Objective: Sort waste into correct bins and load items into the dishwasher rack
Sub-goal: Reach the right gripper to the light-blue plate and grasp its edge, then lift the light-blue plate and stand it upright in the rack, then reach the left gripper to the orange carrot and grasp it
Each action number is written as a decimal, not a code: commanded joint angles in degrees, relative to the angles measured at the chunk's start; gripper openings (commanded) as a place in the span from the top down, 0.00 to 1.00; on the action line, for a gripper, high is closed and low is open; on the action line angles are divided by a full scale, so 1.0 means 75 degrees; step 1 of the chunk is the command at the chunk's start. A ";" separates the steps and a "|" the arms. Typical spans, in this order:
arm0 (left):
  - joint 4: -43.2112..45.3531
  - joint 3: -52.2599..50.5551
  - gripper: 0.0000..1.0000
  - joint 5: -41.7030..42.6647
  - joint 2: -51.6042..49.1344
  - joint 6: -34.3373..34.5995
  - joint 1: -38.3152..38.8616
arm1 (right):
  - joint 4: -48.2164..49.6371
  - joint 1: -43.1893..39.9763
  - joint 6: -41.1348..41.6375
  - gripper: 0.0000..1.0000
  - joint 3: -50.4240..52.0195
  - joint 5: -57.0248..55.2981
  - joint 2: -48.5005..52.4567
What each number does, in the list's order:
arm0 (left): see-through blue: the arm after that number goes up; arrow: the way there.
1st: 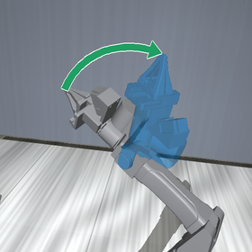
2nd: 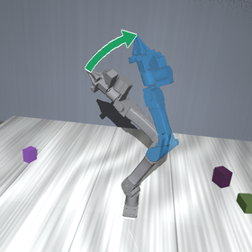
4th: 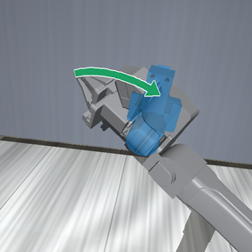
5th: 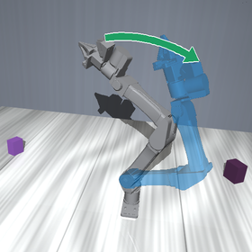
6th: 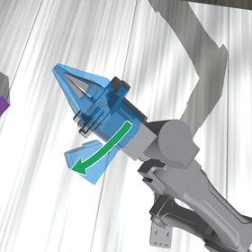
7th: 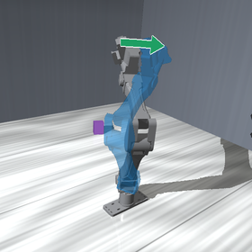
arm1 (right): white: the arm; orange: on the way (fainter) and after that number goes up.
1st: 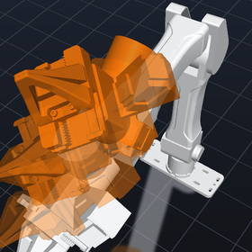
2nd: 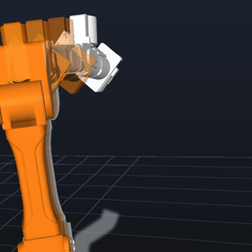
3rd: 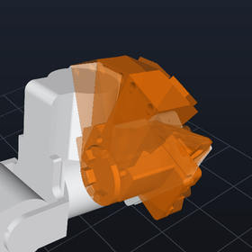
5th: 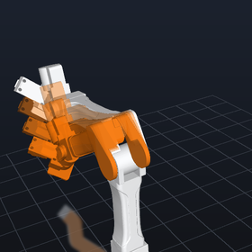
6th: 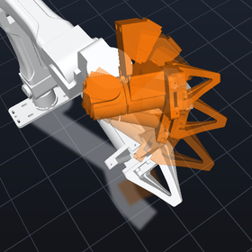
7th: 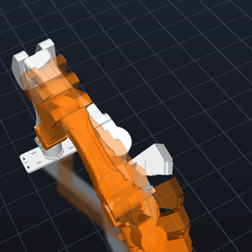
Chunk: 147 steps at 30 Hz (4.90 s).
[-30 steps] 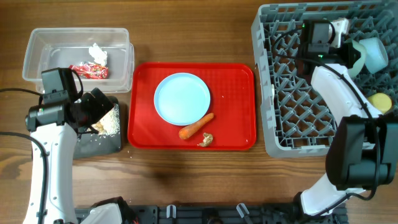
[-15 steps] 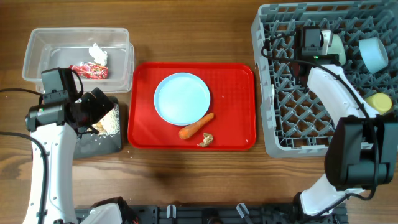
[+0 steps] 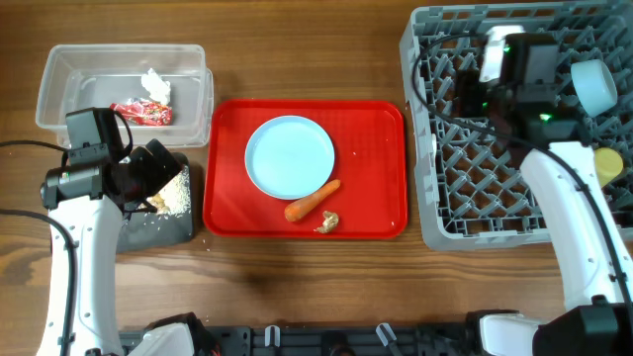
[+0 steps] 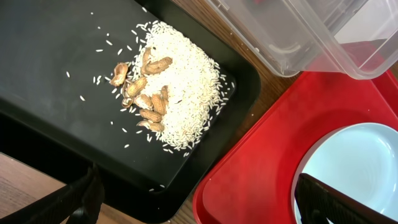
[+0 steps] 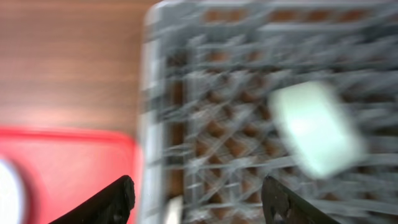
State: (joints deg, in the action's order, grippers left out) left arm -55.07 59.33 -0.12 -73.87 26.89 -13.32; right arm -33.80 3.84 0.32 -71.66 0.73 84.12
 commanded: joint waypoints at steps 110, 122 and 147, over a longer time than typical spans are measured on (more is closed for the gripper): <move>0.0723 0.0035 0.03 0.0697 0.0058 -0.0673 0.1501 | -0.2553 -0.1623 0.1338 0.08 -0.0280 0.1387 -0.1253; 0.2226 0.0035 0.04 0.0694 -0.1775 -0.2763 0.5840 | -0.3515 -0.2180 0.1174 0.03 -0.0227 0.1635 -0.0883; 0.2122 -0.0242 0.17 -0.0341 -0.3628 -0.2725 0.6554 | -0.3500 -0.2180 0.1172 0.03 -0.0227 0.1635 -0.0883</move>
State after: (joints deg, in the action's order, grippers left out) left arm -38.98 59.00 0.27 -100.42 7.07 35.86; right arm -60.07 -12.32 9.98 -73.43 11.99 76.93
